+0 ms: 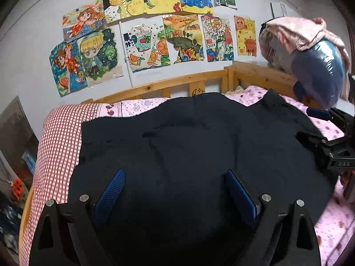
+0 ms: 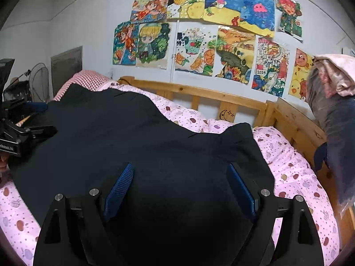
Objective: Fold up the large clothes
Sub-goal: 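Lay the folded jacket down and press it flat with both open grippers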
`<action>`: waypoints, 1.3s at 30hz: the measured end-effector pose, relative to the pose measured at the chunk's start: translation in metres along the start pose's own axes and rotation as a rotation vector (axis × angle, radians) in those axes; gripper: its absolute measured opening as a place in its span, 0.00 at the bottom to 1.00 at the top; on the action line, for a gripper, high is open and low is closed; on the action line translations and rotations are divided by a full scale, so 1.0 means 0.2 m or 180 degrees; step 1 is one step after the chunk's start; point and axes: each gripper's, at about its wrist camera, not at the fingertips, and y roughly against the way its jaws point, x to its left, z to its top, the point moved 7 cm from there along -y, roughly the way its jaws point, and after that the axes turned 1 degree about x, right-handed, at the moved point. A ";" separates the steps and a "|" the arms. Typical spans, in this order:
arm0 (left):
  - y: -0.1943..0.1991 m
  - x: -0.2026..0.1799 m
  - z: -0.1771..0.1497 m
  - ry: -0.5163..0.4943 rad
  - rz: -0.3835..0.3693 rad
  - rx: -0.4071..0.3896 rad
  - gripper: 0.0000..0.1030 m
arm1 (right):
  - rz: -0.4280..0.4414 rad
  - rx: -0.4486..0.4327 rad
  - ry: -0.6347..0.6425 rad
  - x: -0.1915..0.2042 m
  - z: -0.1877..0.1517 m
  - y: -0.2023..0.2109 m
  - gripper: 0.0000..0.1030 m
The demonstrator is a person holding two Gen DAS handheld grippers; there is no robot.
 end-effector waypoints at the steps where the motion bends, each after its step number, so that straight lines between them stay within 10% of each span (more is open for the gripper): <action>1: -0.03 0.01 0.02 0.0007 0.0033 -0.0012 0.89 | 0.0001 0.0013 0.0000 0.00 0.00 -0.02 0.80; 15: -0.45 0.13 0.08 0.0440 -0.0017 0.0435 1.00 | -0.0473 0.0653 -0.0328 -0.30 -0.08 -0.53 0.88; 39: -0.69 0.17 -0.04 0.0903 -0.0539 0.0465 1.00 | 0.0246 0.0671 -0.1203 -0.38 -0.33 -0.87 0.99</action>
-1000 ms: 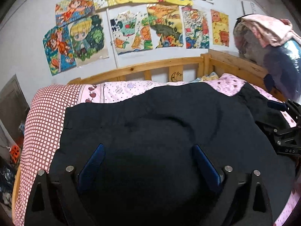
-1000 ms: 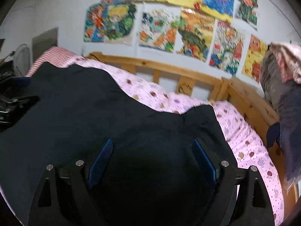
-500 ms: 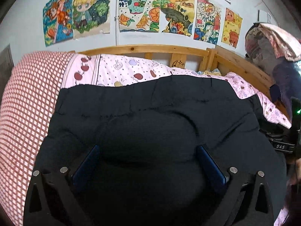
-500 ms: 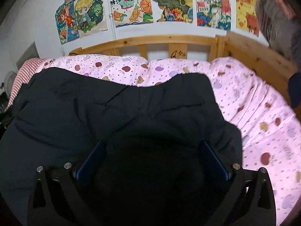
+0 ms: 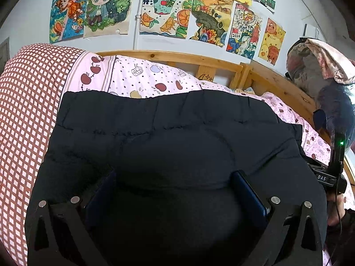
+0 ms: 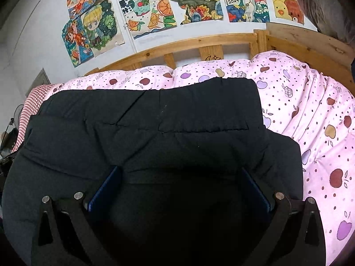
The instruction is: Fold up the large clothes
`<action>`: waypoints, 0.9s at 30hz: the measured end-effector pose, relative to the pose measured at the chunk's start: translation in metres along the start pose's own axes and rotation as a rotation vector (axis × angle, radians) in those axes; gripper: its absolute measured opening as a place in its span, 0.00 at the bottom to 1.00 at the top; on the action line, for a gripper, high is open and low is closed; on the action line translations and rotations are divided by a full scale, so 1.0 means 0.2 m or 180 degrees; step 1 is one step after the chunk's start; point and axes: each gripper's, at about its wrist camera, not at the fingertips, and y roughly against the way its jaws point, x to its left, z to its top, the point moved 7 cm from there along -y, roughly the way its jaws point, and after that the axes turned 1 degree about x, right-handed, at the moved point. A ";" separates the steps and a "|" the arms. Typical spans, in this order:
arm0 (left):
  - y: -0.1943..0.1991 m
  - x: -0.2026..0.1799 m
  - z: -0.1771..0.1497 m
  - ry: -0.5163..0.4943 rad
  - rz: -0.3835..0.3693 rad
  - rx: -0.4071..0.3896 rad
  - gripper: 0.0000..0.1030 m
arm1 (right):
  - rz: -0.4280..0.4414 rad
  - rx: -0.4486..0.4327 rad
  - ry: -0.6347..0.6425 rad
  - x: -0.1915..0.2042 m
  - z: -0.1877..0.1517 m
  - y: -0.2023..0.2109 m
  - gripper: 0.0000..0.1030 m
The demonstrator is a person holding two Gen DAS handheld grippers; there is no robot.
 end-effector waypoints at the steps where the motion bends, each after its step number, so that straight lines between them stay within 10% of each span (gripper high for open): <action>1: 0.00 0.00 0.00 0.0007 -0.0009 0.0002 1.00 | 0.0003 -0.0003 -0.0003 0.00 0.00 0.00 0.99; 27: 0.07 -0.02 -0.06 -0.0038 -0.0091 -0.0201 1.00 | 0.0152 -0.0404 -0.0088 -0.01 -0.03 0.16 0.99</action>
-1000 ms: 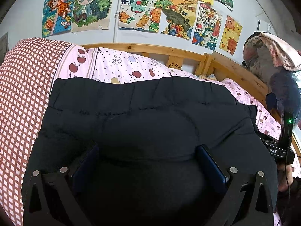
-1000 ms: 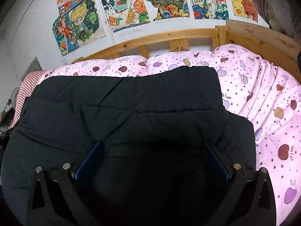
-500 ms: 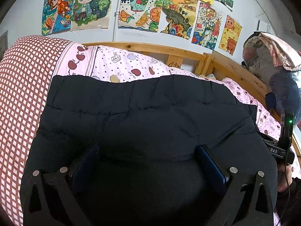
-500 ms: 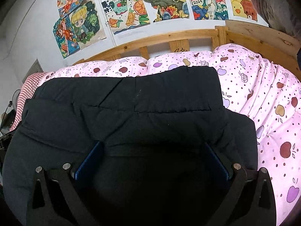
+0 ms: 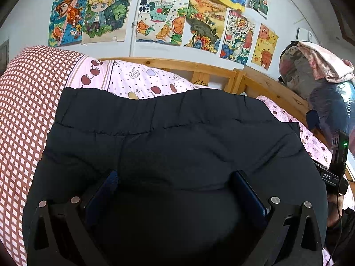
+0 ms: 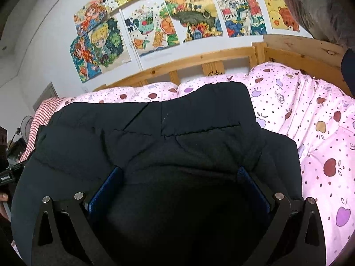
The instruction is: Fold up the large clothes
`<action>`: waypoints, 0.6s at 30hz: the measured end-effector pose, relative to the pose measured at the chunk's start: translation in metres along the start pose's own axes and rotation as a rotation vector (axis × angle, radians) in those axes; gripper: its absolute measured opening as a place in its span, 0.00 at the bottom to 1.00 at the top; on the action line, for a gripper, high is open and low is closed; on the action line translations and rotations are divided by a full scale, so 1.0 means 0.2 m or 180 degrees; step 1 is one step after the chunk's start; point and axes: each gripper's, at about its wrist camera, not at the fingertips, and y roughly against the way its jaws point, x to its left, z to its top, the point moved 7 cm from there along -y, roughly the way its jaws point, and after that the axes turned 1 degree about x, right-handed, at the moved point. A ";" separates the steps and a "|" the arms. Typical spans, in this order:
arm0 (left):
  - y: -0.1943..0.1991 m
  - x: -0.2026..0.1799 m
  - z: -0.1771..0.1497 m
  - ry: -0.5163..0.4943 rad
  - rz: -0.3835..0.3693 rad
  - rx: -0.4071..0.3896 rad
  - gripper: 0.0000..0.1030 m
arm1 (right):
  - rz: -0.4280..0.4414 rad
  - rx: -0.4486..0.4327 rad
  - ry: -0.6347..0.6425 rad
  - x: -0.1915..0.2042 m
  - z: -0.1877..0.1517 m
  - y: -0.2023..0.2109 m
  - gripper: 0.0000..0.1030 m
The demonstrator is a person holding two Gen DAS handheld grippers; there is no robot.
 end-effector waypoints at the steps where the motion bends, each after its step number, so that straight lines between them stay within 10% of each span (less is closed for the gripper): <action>1: 0.01 0.00 0.00 -0.0011 0.0008 -0.0019 1.00 | 0.0008 -0.0019 -0.0001 0.00 0.00 0.01 0.99; 18: 0.15 0.00 -0.02 0.0050 0.0084 -0.0145 1.00 | 0.0095 -0.0174 -0.0175 -0.07 -0.01 0.12 0.99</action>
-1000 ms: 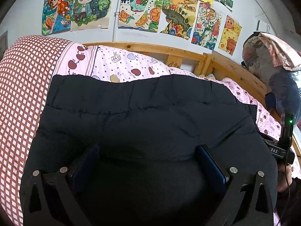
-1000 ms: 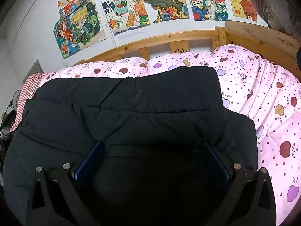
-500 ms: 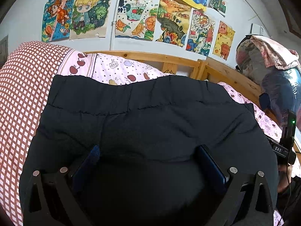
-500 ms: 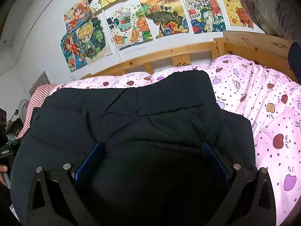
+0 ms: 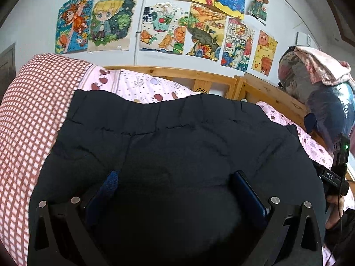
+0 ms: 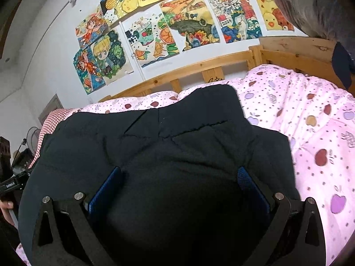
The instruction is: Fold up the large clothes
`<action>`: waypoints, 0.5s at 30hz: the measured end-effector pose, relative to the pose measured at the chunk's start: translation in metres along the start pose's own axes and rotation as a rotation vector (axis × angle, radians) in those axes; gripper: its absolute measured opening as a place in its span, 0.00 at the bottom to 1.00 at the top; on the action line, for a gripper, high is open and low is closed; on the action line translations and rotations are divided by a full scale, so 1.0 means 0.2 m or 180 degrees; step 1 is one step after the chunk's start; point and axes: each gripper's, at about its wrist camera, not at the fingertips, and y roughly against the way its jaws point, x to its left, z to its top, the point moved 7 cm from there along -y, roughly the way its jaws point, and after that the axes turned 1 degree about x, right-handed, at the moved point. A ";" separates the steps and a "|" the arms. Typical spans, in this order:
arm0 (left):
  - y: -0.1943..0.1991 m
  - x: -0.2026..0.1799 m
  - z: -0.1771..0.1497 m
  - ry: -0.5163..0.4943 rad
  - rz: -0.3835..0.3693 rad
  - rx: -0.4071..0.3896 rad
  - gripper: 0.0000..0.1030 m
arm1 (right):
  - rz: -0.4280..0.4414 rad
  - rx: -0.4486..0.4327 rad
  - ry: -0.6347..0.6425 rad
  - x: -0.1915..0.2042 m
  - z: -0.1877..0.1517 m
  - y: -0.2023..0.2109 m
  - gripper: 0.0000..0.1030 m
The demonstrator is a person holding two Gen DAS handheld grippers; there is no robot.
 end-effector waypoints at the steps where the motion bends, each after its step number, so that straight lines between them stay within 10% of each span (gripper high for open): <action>1: 0.03 0.01 0.00 0.0033 0.0012 -0.0029 1.00 | -0.0044 -0.0029 -0.0022 -0.01 0.00 0.02 0.99; 8: 0.22 0.13 0.04 0.0274 0.0035 -0.0011 1.00 | -0.0236 -0.0141 -0.0187 -0.13 0.06 0.20 0.99; 15: 0.27 0.42 0.02 0.0410 0.0616 0.0304 1.00 | -0.0543 0.0212 0.0254 -0.21 0.07 0.24 0.99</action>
